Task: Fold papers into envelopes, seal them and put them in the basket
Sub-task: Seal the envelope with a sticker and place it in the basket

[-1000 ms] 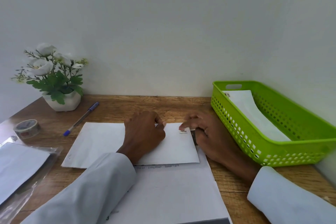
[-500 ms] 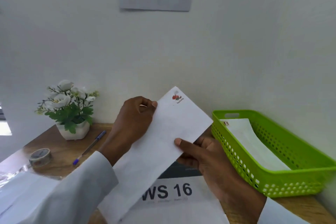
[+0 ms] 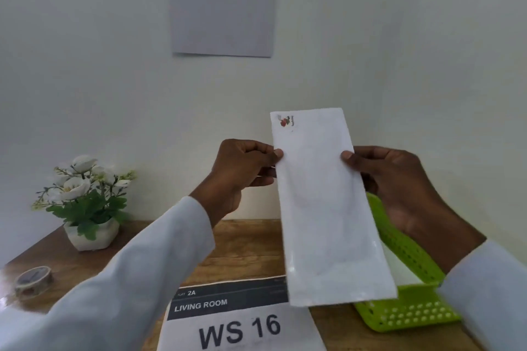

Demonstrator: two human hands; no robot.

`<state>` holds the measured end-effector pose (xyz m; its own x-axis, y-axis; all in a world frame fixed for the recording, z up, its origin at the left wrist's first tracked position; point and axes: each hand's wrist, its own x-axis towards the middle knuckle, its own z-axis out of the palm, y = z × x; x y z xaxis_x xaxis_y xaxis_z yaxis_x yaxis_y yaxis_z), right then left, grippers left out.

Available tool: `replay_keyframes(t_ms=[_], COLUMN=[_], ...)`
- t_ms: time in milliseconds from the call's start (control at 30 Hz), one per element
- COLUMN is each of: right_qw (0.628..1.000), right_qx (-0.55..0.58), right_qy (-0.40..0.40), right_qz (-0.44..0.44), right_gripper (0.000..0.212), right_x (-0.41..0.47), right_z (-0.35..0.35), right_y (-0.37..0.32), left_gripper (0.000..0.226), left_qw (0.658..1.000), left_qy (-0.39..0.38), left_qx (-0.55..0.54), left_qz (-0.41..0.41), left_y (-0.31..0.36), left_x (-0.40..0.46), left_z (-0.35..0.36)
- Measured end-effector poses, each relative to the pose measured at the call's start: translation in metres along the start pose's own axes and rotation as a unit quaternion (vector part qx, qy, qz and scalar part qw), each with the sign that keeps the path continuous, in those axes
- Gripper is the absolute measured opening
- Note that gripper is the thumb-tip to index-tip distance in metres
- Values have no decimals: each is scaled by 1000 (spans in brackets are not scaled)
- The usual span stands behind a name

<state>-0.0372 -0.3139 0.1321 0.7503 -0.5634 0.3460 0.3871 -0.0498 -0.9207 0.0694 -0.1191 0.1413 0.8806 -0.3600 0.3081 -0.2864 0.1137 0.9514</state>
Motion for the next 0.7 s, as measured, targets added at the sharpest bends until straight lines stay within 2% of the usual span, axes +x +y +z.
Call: replay_keyframes(t_ms=[200,333,433,533,700], right_qw=[997,982,968,924,816], right_qx=[-40,-133,-215,-365,-575], right_qy=[59,123,127,112,43], right_qz=[-18,-48,-35,-8,27], right_gripper=[8,11,7,7,12], right_x=[50,73,76,75,69], right_z=[-47,-62,-70,-82,-87], right_y=[-11,12,38,62,79], left_gripper=[8,9,6,15,23], left_qw=[1000,999,993,980,949], left_qy=[-7,0,3,-8,-24], left_qx=[-13,45,117,194,308], left_qz=[-5,-8,-24,-52,-64], left_y=[-12,-35,-58,-77,-98], left_x=[33,50,54,53,52], left_z=[63,89,100,108,119])
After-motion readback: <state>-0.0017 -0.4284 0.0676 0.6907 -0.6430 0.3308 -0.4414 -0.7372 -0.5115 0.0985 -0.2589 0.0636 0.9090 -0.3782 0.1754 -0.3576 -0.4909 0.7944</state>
